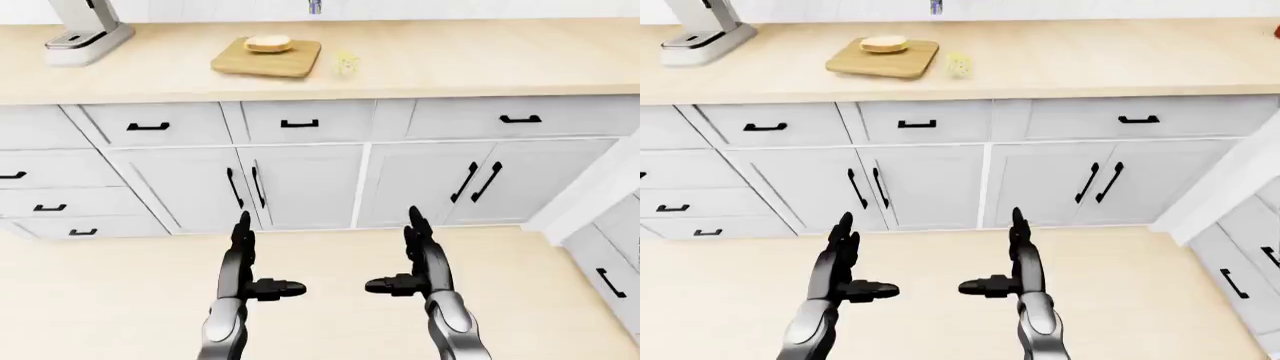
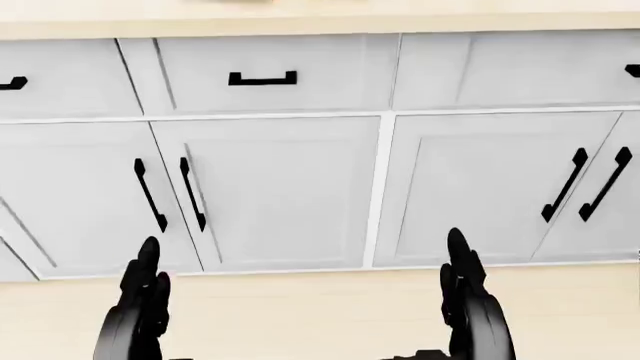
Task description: Pick up the wedge of cheese and place it on the slice of bread to prepare a simple cheese on bread dish.
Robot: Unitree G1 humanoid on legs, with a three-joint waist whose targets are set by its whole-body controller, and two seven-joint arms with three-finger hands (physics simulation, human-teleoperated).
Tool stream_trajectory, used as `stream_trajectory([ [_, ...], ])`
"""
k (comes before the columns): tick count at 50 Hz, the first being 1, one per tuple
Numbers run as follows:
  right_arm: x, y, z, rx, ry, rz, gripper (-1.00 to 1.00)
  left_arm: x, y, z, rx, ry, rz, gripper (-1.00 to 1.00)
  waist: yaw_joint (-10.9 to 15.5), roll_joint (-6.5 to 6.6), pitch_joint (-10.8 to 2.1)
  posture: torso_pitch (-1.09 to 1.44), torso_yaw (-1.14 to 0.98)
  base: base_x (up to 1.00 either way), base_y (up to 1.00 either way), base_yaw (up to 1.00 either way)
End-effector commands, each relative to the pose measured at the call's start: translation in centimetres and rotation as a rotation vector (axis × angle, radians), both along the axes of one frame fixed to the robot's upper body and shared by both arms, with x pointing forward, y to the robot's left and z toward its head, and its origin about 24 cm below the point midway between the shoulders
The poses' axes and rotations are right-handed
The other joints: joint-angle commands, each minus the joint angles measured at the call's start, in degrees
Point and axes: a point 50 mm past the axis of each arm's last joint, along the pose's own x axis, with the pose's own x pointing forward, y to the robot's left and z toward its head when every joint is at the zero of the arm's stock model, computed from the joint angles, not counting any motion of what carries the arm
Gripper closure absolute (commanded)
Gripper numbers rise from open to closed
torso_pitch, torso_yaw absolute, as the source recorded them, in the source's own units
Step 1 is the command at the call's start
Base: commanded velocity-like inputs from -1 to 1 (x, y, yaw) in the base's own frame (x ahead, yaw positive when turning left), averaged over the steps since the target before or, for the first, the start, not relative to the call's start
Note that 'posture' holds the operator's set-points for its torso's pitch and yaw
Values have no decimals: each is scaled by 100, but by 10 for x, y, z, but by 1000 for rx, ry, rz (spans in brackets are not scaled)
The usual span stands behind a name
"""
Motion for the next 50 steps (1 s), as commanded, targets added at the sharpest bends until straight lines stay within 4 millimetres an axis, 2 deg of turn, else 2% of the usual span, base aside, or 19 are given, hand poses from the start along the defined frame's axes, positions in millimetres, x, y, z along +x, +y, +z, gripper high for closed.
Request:
stream_trajectory([
  [1,7,1,32,2,-169,15,-100,7,-3,35,-18,-173,-22,-100,-12,-45,-5,0,0,0,0,0],
  [2,7,1,32,7,-171,16,-100,5,-4,38,-17,-171,-26,-100,12,-42,-209,0,0,0,0,0],
  [3,7,0,32,8,-171,17,-100,5,-4,39,-18,-172,-25,-100,40,-3,-359,0,0,0,0,0],
  [4,6,0,32,8,-173,17,-100,7,-4,39,-19,-176,-25,-100,37,-5,-297,0,0,0,0,0],
  [5,6,0,32,8,-173,16,-100,7,-4,40,-17,-177,-26,-100,31,-52,-104,0,0,0,0,0],
  [7,6,0,33,9,-175,16,-100,7,-3,41,-17,-178,-26,-100,44,-47,-397,0,0,0,0,0],
  [8,6,0,33,9,-177,16,-100,6,-3,43,-17,-180,-24,-100,47,-44,-430,0,0,0,0,0],
  [18,8,1,38,11,-194,7,-100,6,-3,47,-15,-187,-28,-100,44,-18,-482,0,0,0,0,0],
  [23,9,1,46,10,-208,0,-100,7,-4,60,-11,-198,-36,-100,44,-19,-511,0,0,0,0,0],
  [28,11,1,68,8,-233,3,-100,10,-4,81,0,-222,-42,-100,47,-20,-526,0,0,0,0,0],
  [33,14,1,99,7,-281,-3,-100,11,-3,111,13,-264,-47,-100,49,-17,-509,0,0,0,0,0],
  [40,13,1,129,24,-334,-5,-100,10,0,150,34,-316,-48,-100,49,-16,-499,0,0,0,0,0],
  [44,13,3,134,17,-337,3,-100,10,0,157,36,-326,-49,-100,53,-12,-467,0,0,0,0,0],
  [45,12,4,138,22,-341,6,-100,10,1,166,37,-339,-49,-100,41,32,-545,0,0,0,12,0],
  [47,12,5,139,34,-340,12,-100,11,2,172,41,-346,-49,-100,37,14,-442,0,0,0,13,0],
  [50,12,6,140,37,-340,14,-100,10,3,179,40,-355,-46,-100,14,96,-398,0,0,0,13,0],
])
